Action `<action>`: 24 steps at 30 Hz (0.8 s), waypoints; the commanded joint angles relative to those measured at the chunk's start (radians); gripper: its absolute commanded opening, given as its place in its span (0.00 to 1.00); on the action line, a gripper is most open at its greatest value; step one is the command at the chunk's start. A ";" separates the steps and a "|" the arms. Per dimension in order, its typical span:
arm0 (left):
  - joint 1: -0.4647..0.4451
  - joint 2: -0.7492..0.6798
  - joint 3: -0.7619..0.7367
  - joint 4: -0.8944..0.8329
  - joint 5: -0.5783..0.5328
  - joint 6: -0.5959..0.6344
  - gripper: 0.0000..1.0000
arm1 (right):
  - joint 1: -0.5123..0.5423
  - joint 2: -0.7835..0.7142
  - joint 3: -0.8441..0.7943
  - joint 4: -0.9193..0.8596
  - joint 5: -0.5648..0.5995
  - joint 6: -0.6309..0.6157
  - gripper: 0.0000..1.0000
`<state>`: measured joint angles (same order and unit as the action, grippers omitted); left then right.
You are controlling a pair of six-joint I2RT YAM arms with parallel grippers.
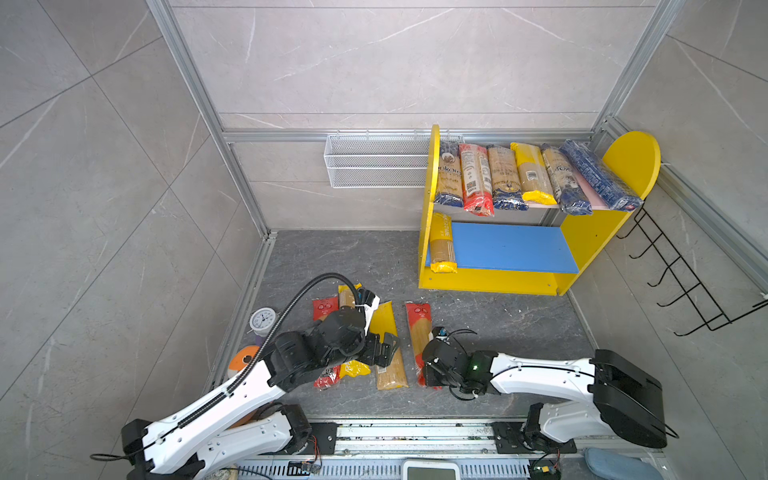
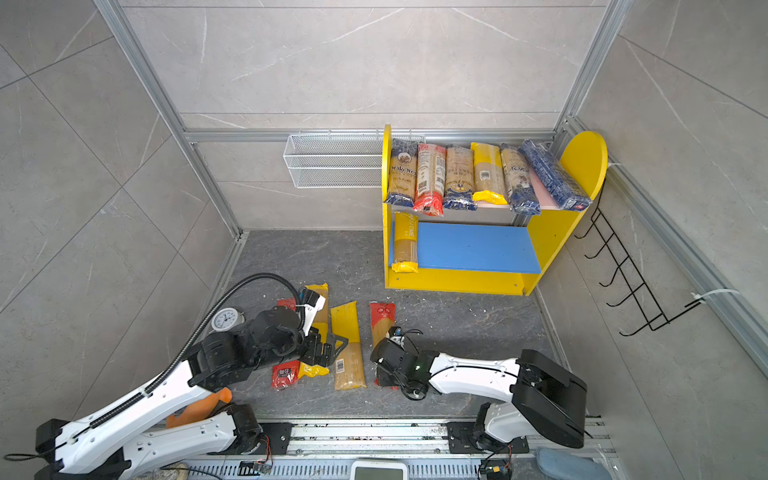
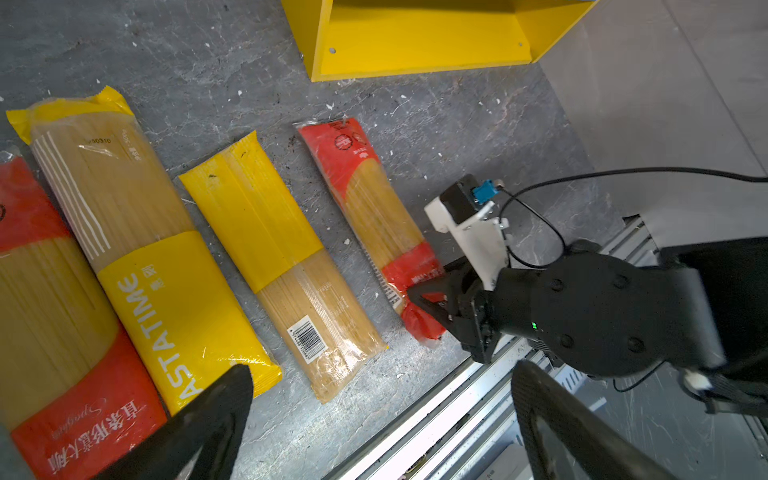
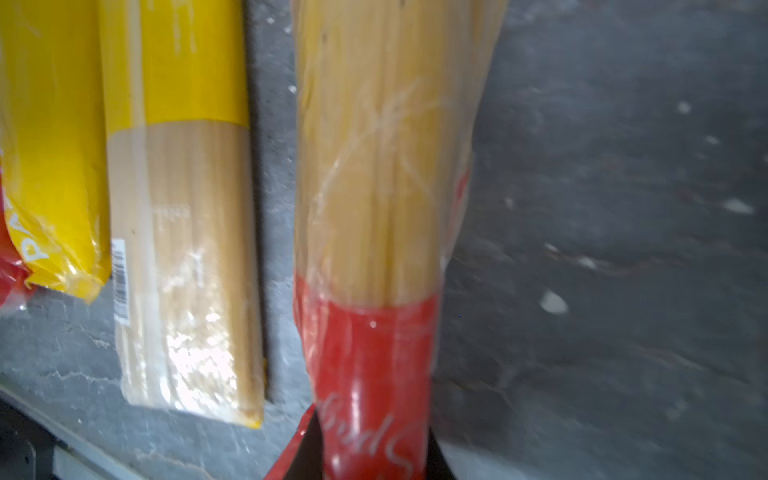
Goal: Place and organize the pasta boxes and bags onto the shelf
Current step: 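Grasp the red spaghetti pack nearest the shelf with the right gripper, then lift the red pack and carry it onto the blue lower shelf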
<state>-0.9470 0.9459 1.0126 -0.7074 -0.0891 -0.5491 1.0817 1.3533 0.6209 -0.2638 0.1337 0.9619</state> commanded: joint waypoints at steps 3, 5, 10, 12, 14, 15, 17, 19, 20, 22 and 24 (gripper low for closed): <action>0.109 0.076 0.088 0.099 0.132 0.070 1.00 | -0.014 -0.133 -0.032 -0.167 0.011 -0.001 0.00; 0.137 0.112 0.108 0.114 0.163 0.083 1.00 | -0.017 -0.180 -0.022 -0.206 0.021 -0.005 0.00; 0.172 0.193 0.160 0.144 0.211 0.110 1.00 | -0.030 -0.271 -0.009 -0.270 0.035 -0.011 0.00; 0.178 0.217 0.178 0.155 0.221 0.119 1.00 | -0.041 -0.322 -0.020 -0.269 0.035 -0.009 0.00; 0.180 0.239 0.196 0.163 0.225 0.129 1.00 | -0.069 -0.377 -0.031 -0.277 0.028 -0.010 0.00; 0.182 0.247 0.202 0.167 0.228 0.133 1.00 | -0.084 -0.400 -0.033 -0.284 0.025 -0.012 0.00; 0.186 0.263 0.213 0.174 0.236 0.142 1.00 | -0.117 -0.443 -0.024 -0.309 0.020 -0.025 0.00; 0.191 0.274 0.227 0.176 0.242 0.149 1.00 | -0.140 -0.465 0.007 -0.350 0.022 -0.046 0.00; 0.194 0.280 0.233 0.177 0.245 0.152 1.00 | -0.150 -0.471 0.027 -0.374 0.024 -0.059 0.00; 0.201 0.288 0.246 0.179 0.253 0.160 1.00 | -0.162 -0.477 0.074 -0.425 0.045 -0.086 0.00; 0.210 0.297 0.260 0.180 0.262 0.167 1.00 | -0.178 -0.483 0.121 -0.467 0.060 -0.115 0.00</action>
<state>-0.7506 1.2388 1.2270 -0.5686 0.1410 -0.4217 0.9169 0.9073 0.6384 -0.7300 0.1135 0.9226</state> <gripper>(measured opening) 0.999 0.203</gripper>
